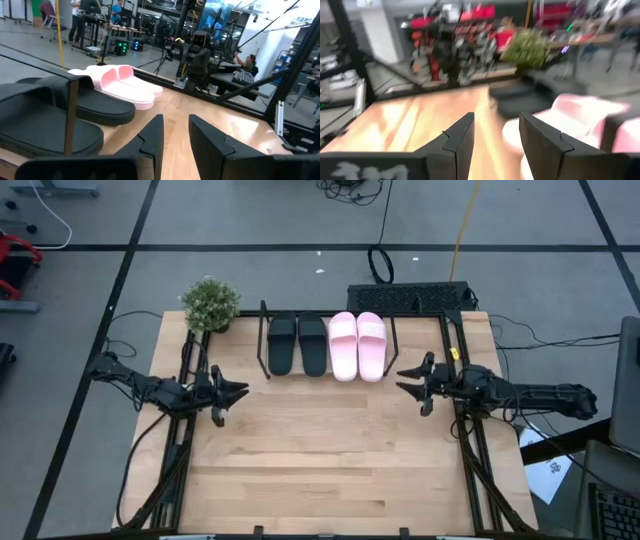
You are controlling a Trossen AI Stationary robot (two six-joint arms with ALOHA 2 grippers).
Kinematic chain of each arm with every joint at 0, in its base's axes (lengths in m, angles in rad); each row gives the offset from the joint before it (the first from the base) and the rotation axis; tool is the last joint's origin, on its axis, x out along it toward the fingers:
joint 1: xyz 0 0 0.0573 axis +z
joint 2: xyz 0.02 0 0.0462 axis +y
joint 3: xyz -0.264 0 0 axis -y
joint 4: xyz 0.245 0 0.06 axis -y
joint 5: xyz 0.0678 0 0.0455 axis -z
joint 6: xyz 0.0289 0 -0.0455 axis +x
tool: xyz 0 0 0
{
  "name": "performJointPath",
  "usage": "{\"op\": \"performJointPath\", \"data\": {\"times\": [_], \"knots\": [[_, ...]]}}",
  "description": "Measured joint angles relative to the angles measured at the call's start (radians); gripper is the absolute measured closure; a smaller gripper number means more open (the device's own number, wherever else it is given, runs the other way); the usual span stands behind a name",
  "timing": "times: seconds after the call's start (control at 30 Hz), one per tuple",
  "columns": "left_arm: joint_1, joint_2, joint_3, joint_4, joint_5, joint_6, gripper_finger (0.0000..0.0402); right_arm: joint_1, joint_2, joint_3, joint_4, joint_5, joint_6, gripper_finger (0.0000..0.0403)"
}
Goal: Pick and place slides into the shelf
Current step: Return to Home Position
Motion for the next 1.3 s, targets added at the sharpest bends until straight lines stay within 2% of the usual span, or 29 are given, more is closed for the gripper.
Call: {"op": "performJointPath", "data": {"times": [0.1,0.37,1.3], "knots": [[-0.008,0.000,0.000,0.000,0.001,-0.026,0.0314,-0.010,0.001,0.000,-0.053,-0.064,0.021,0.0257],[-0.012,0.001,0.000,0.000,0.049,-0.095,0.0314,-0.011,0.000,0.000,0.045,-0.062,-0.001,0.0257],[-0.012,0.001,0.000,0.000,0.052,-0.097,0.0314,-0.011,0.000,0.000,0.048,-0.062,-0.005,0.0257]]}}
